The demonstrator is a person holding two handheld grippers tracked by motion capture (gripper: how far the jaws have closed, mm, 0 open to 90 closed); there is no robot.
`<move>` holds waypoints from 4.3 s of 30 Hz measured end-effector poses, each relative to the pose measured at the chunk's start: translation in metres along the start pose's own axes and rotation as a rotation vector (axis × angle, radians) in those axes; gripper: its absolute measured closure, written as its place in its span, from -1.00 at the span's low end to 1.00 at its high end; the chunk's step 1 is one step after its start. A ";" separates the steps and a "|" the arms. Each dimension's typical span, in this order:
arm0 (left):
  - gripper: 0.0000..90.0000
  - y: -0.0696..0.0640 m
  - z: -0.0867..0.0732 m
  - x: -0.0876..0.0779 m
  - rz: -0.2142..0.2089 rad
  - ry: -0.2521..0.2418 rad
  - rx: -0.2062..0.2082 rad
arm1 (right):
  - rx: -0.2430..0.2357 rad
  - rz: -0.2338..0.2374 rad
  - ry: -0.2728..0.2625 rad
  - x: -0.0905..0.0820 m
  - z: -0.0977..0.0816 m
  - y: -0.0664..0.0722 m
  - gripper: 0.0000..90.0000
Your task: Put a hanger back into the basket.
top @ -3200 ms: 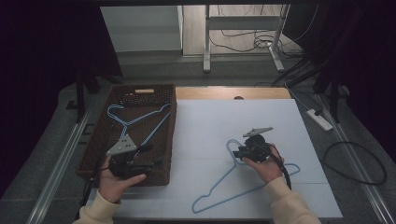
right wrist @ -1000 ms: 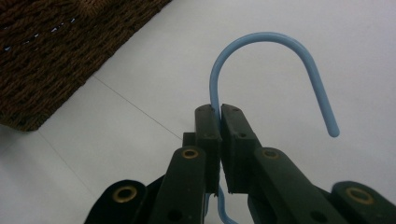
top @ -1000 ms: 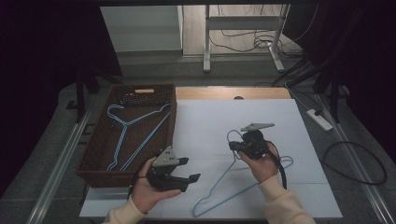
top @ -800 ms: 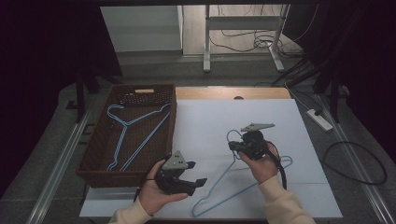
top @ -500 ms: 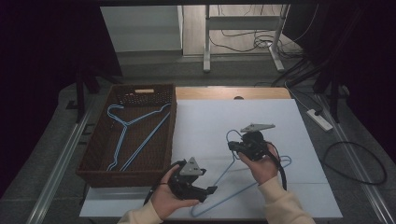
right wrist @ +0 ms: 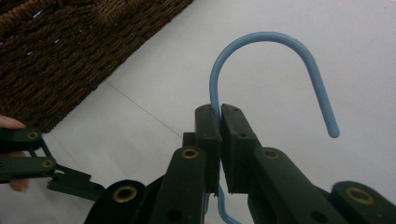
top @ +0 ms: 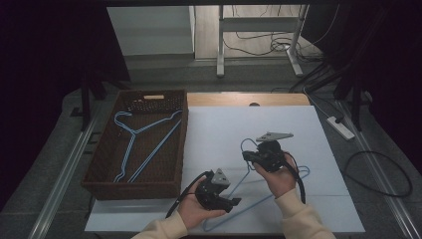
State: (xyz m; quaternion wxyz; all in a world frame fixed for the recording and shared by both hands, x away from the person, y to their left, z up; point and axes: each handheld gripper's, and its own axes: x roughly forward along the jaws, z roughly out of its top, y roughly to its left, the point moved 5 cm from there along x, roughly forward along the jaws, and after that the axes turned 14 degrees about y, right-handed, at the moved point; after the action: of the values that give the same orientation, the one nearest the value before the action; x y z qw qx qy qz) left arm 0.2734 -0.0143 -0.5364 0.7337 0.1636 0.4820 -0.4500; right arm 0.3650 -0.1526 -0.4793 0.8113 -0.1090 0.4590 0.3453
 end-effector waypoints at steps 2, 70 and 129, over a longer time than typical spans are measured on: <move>-0.03 0.003 0.001 0.002 -0.015 0.005 -0.014 | 0.000 0.000 -0.003 0.000 0.000 0.000 0.93; 0.92 0.005 0.021 -0.068 -0.126 -0.243 -0.152 | -0.006 0.037 -0.317 -0.070 -0.069 -0.027 -0.10; 0.92 0.156 -0.064 -0.237 0.003 -0.493 -0.352 | -0.017 -0.076 -0.168 -0.033 -0.093 -0.059 -0.38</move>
State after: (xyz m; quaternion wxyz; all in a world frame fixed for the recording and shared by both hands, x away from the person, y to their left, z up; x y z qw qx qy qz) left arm 0.3345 0.2328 -0.3955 0.8462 -0.0795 0.3599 -0.3848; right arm 0.3302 -0.2573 -0.5123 0.8586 -0.1038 0.3820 0.3259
